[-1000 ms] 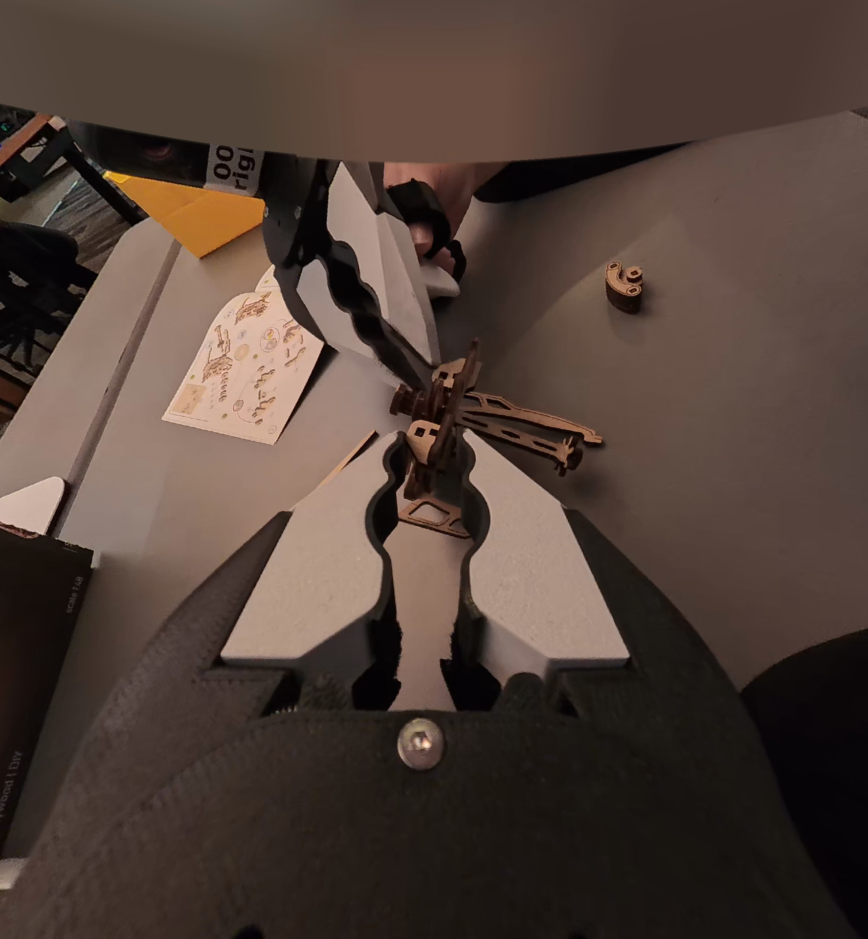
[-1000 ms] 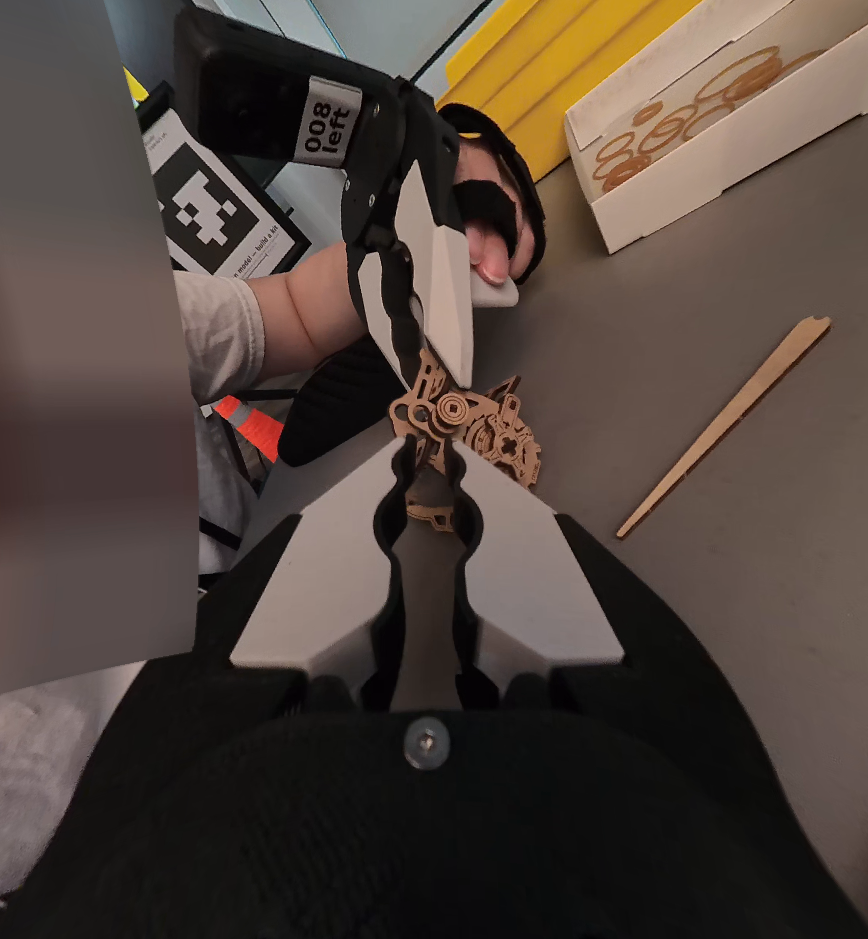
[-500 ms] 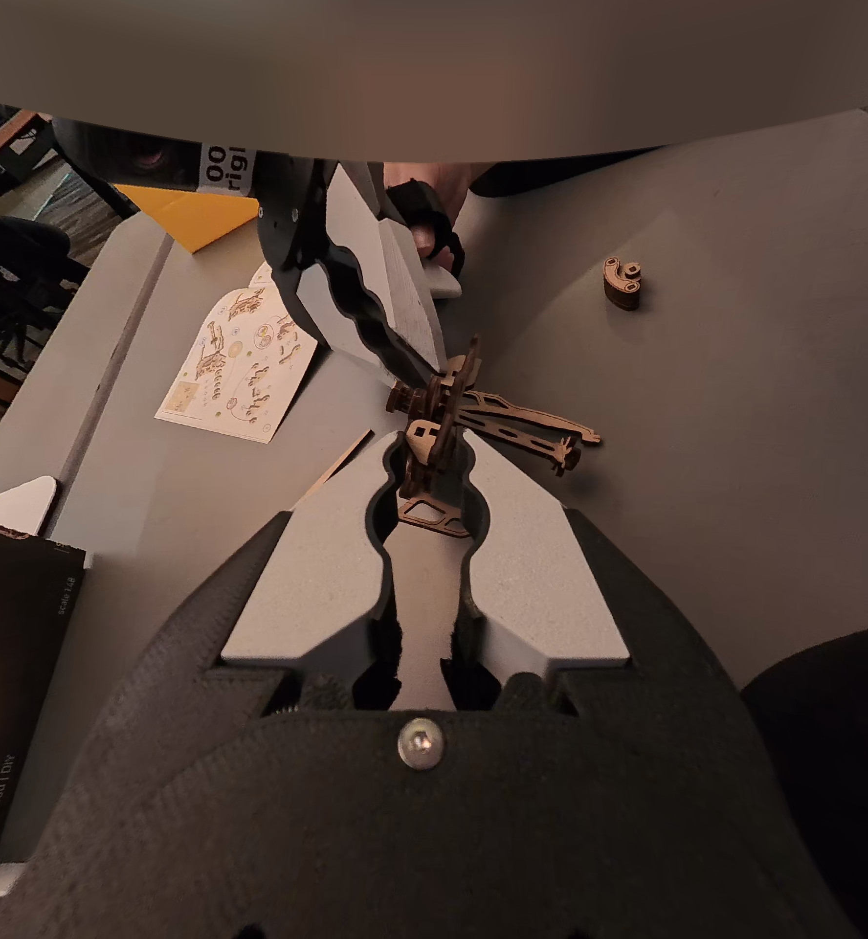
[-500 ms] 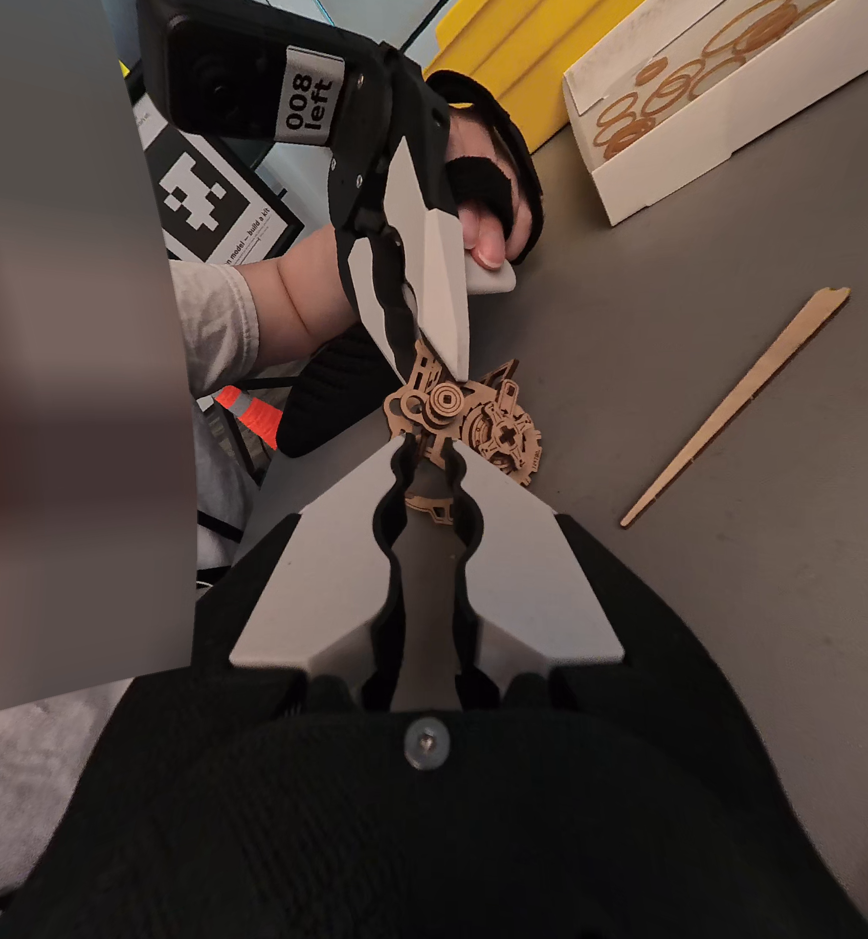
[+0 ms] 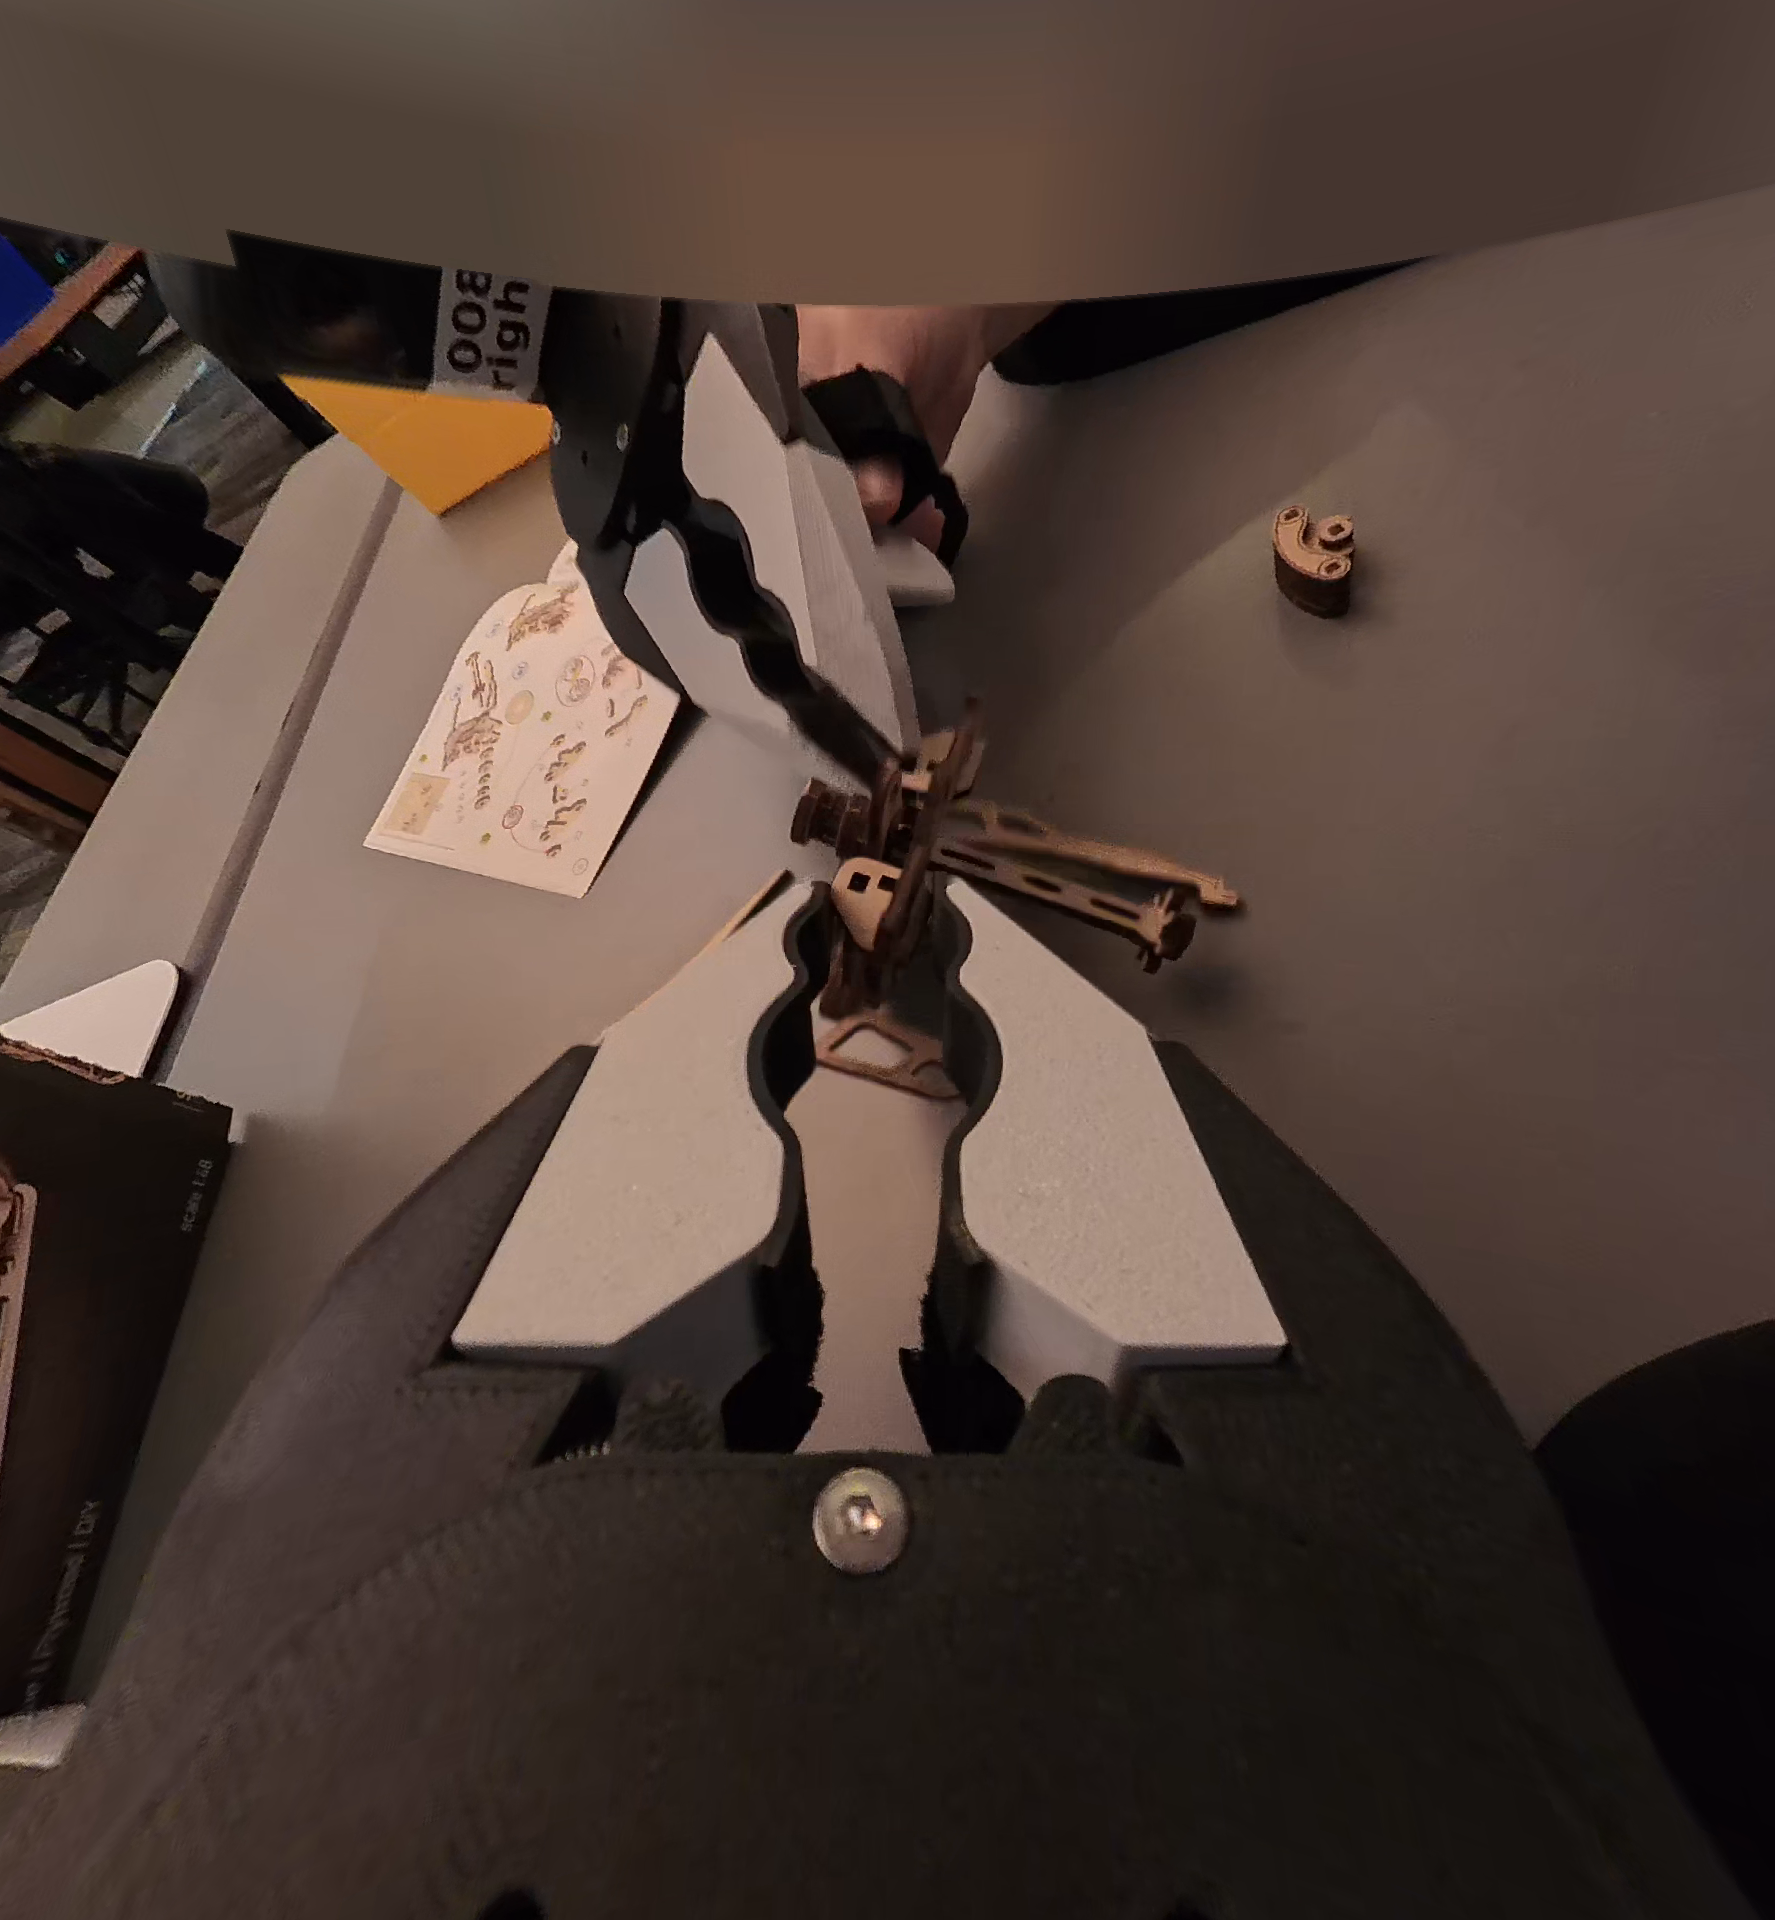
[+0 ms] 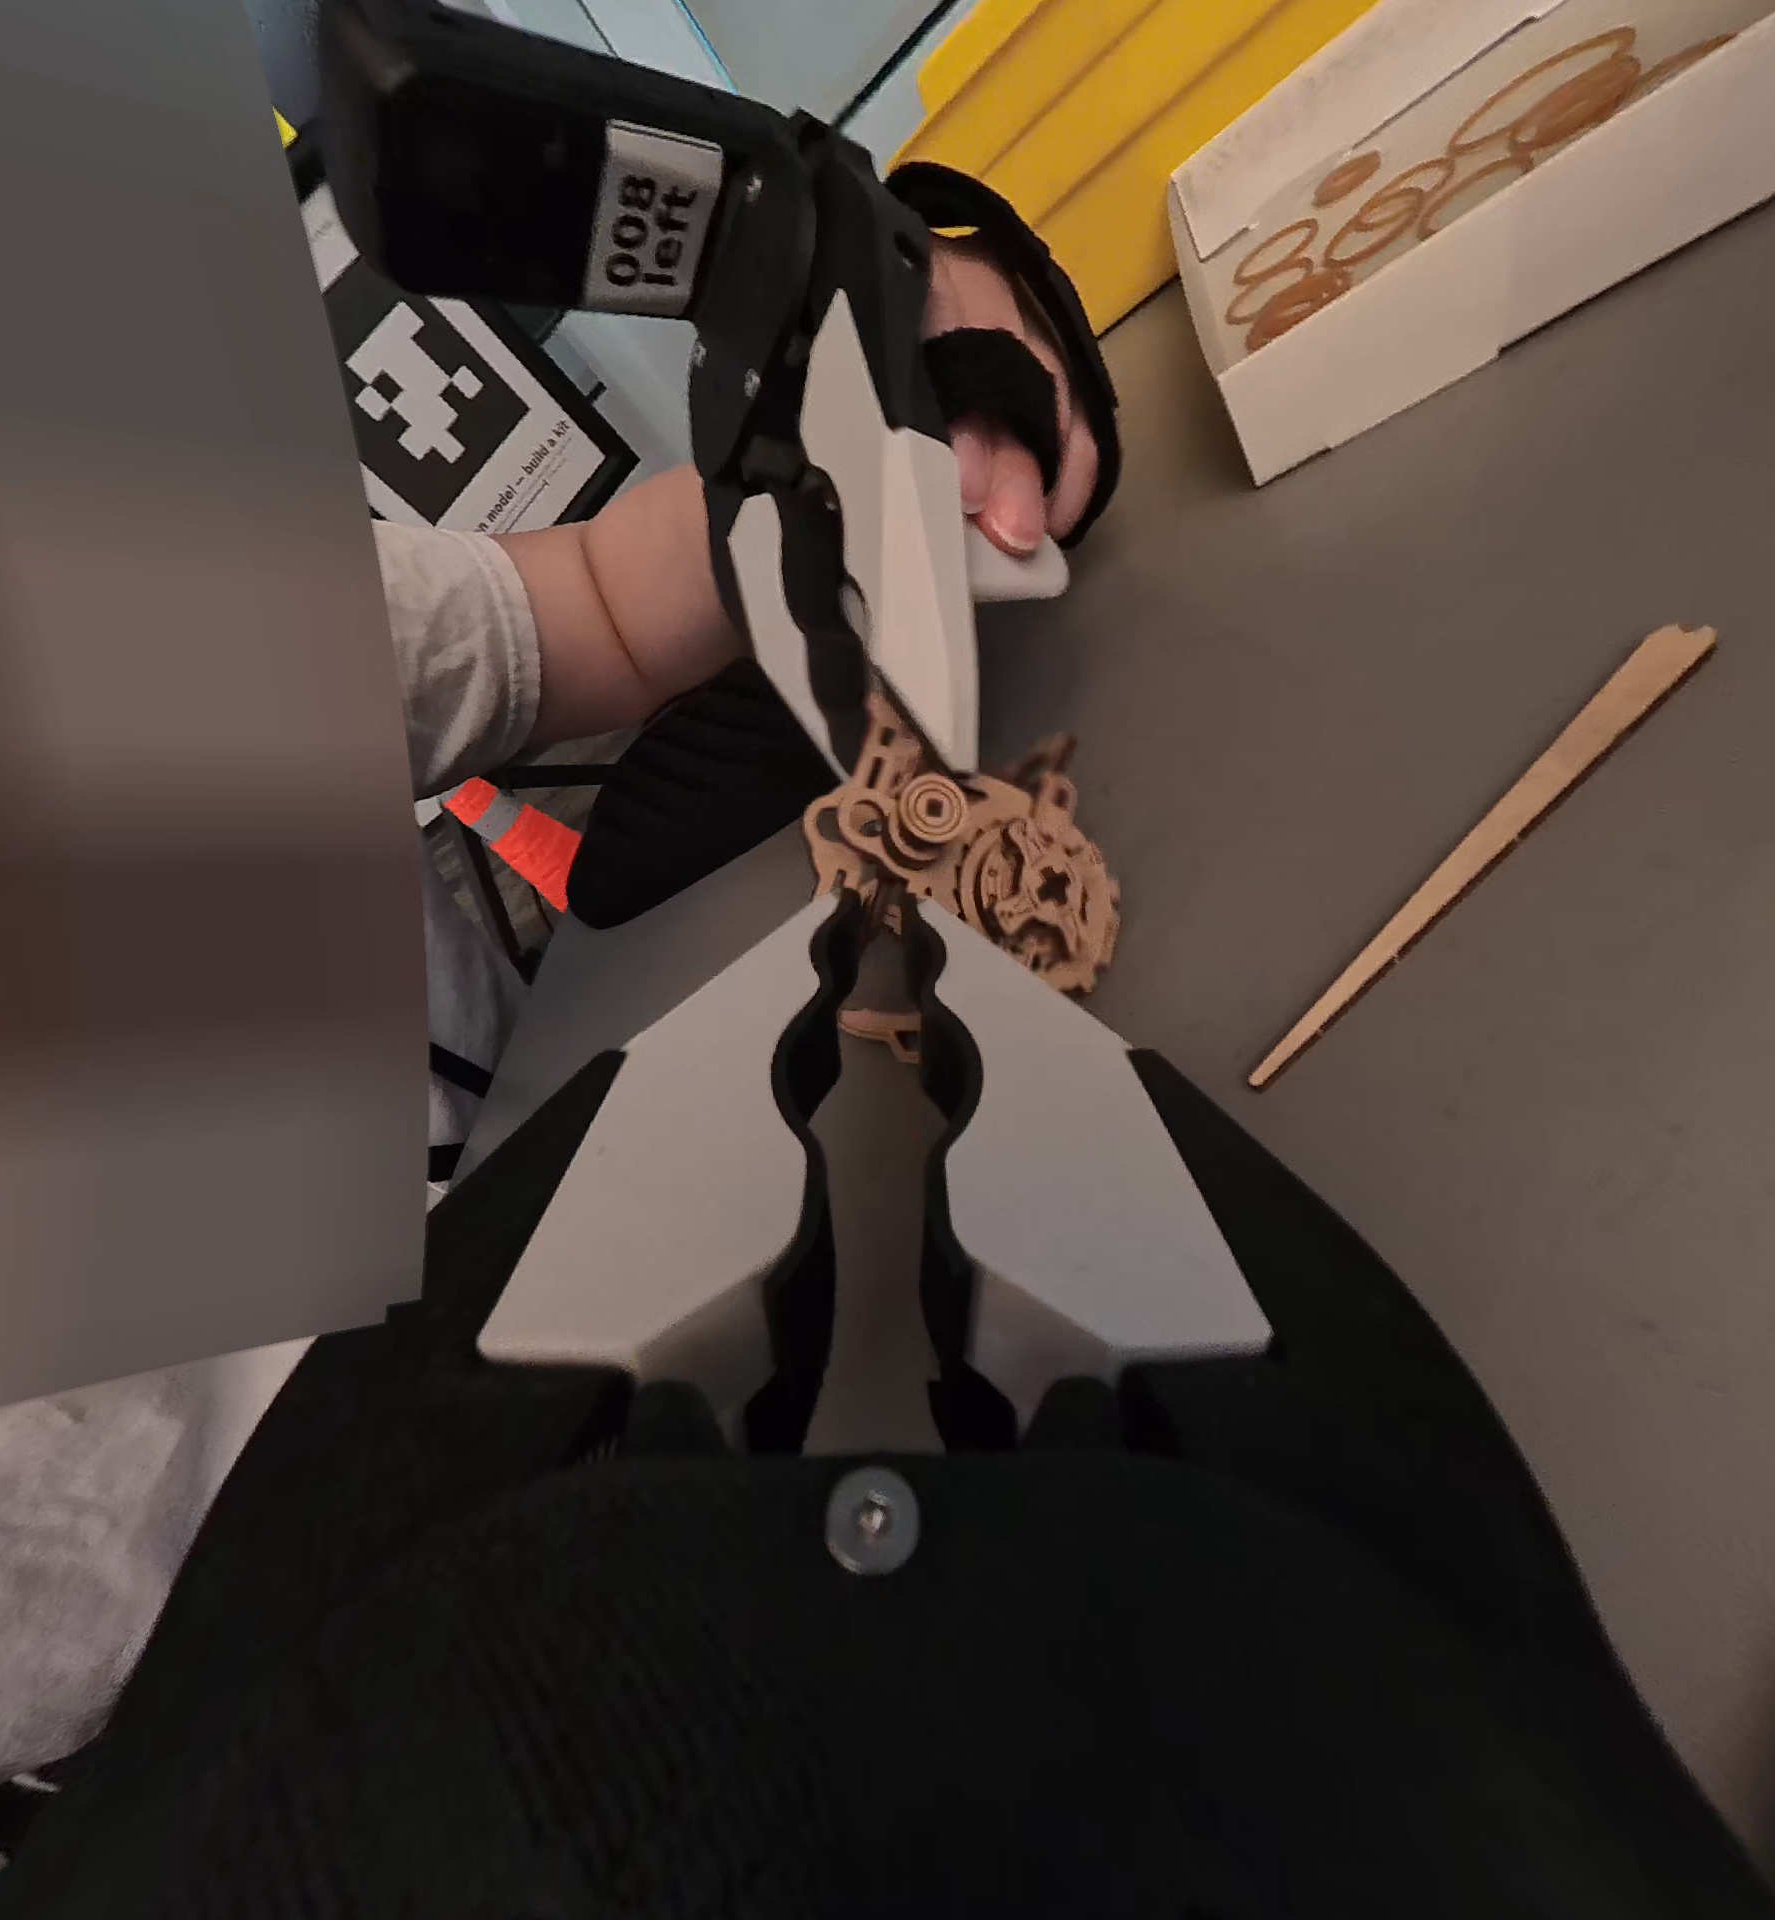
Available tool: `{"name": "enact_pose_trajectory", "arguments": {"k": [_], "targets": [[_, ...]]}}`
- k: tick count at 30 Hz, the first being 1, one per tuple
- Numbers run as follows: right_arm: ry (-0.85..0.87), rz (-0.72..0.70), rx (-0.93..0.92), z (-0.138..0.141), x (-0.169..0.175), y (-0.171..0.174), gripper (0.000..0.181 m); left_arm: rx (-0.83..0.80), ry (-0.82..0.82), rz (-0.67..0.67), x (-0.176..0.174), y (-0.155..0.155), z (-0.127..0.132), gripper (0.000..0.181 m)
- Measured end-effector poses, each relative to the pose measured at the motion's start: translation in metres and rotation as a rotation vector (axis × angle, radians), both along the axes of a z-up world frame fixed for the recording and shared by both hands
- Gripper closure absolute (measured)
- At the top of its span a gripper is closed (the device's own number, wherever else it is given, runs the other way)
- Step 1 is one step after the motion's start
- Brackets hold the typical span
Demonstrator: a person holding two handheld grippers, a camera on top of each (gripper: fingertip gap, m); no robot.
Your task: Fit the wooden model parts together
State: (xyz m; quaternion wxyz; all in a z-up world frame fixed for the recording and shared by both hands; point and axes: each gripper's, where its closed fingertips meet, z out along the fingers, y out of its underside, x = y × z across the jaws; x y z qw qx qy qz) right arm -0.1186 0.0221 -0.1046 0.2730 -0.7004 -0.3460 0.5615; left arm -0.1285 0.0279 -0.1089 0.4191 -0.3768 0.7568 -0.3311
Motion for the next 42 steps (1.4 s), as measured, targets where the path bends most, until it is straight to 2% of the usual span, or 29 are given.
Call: {"name": "enact_pose_trajectory", "arguments": {"k": [6,10,15,19,23,27,42], "targets": [[0.048,-0.034,-0.023,0.005,0.005,0.008,0.176,0.005,0.004,0.013,0.0,0.003,-0.003,0.165],[0.063,-0.059,-0.055,0.008,0.005,0.011,0.164,0.008,0.002,0.012,0.0,0.003,-0.003,0.165],[-0.004,-0.057,-0.067,-0.001,0.001,0.008,0.152,0.013,0.004,0.011,0.001,0.003,-0.003,0.165],[-0.09,-0.122,-0.079,-0.006,0.011,0.016,0.145,0.016,0.007,0.013,0.001,0.003,-0.003,0.165],[-0.141,-0.196,-0.217,-0.011,0.019,0.021,0.136,0.018,0.008,0.015,0.001,0.004,-0.003,0.165],[-0.175,-0.14,-0.343,-0.021,0.013,0.01,0.123,0.022,0.009,0.013,0.002,0.003,-0.003,0.165],[-0.115,-0.099,-0.416,-0.024,0.005,0.009,0.131,0.02,0.01,0.013,0.003,0.003,-0.003,0.165]]}}
